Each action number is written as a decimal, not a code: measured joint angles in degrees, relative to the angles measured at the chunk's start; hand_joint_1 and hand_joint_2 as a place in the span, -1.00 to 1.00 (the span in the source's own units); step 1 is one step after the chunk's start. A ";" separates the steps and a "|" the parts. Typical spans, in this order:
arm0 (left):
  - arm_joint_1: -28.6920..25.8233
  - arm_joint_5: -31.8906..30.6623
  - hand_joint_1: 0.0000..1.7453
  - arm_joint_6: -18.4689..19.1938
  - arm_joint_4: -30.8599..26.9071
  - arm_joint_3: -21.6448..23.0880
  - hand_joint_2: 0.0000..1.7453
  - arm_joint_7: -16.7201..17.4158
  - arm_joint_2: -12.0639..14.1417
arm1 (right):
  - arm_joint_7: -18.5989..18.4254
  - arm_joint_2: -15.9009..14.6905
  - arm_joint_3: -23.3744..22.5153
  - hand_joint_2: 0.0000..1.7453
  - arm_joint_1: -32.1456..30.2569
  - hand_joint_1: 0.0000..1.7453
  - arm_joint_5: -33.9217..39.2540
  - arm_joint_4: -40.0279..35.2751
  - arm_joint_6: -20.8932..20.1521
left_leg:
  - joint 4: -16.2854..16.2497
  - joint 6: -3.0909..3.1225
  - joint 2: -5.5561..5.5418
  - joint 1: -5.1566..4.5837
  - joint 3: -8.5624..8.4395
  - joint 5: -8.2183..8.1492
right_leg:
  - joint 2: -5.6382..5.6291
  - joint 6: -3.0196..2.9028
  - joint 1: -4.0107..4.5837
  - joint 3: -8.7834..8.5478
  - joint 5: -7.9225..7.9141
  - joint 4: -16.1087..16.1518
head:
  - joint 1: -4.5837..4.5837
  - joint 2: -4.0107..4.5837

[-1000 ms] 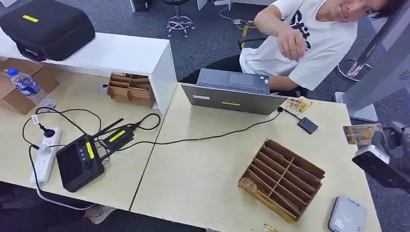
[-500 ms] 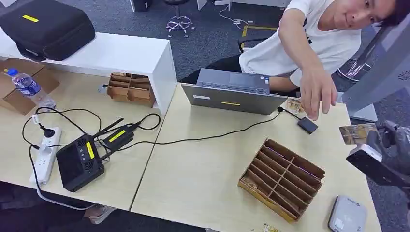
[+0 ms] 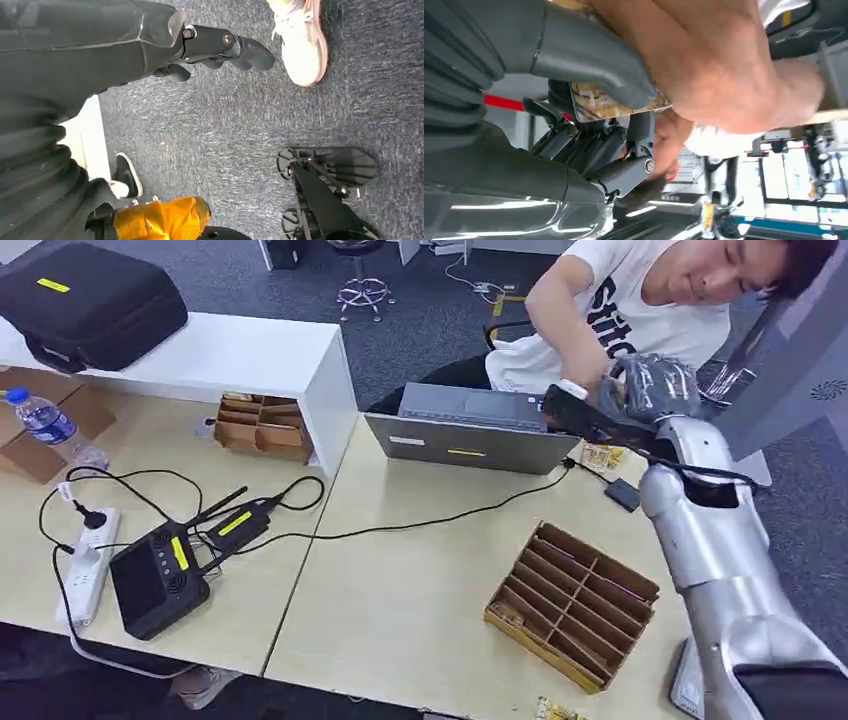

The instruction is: Pass the card to the sensor for recognition and then transmit it.

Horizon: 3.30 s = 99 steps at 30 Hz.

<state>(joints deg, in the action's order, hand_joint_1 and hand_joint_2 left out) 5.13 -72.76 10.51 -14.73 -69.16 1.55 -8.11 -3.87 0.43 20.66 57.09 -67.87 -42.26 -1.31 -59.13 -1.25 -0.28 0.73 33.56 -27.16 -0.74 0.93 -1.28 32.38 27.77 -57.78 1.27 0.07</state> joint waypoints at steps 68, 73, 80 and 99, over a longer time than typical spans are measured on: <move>-2.52 9.35 -1.00 -4.76 0.46 -5.40 1.00 -1.11 -4.46 | 24.81 -5.31 -19.01 1.00 -80.57 -1.00 13.85 -86.74 25.31 | -0.01 0.33 -0.92 -0.04 -0.33 -1.07 | 1.00 0.33 -0.01 -0.95 1.11 0.60 | -0.04 0.00; -2.25 9.35 -1.00 -4.83 0.46 -5.97 1.00 -1.14 -4.66 | 25.11 -4.08 -20.59 1.00 -82.44 -1.00 14.16 -88.62 25.22 | -0.02 0.33 -0.88 -0.04 -0.45 -1.07 | 0.94 0.33 -0.01 -1.05 1.10 0.60 | -0.04 0.00; -2.01 9.36 -1.00 -4.83 0.46 -6.03 1.00 -1.14 -4.68 | 25.13 -3.36 -21.53 1.00 -83.22 -1.00 14.27 -89.58 25.16 | -0.02 0.33 -0.82 -0.05 -0.50 -1.07 | 0.93 0.33 -0.01 -1.10 1.10 0.60 | -0.04 0.00; -1.98 9.38 -1.00 -4.83 0.46 -6.05 1.00 -1.14 -4.68 | 25.13 -2.94 -21.75 1.00 -83.47 -1.00 14.27 -89.86 25.07 | -0.02 0.33 -0.80 -0.05 -0.51 -1.07 | 0.92 0.33 -0.01 -1.11 1.10 0.60 | -0.04 0.00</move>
<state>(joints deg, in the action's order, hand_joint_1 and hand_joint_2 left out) 3.15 -63.39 5.68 -14.27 -75.21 0.42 -12.79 21.27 -2.51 -1.09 -26.38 -53.59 -132.13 23.76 -59.15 -0.92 -1.08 0.67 33.05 -28.23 0.18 1.26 -1.30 31.27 28.86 -57.18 1.22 0.07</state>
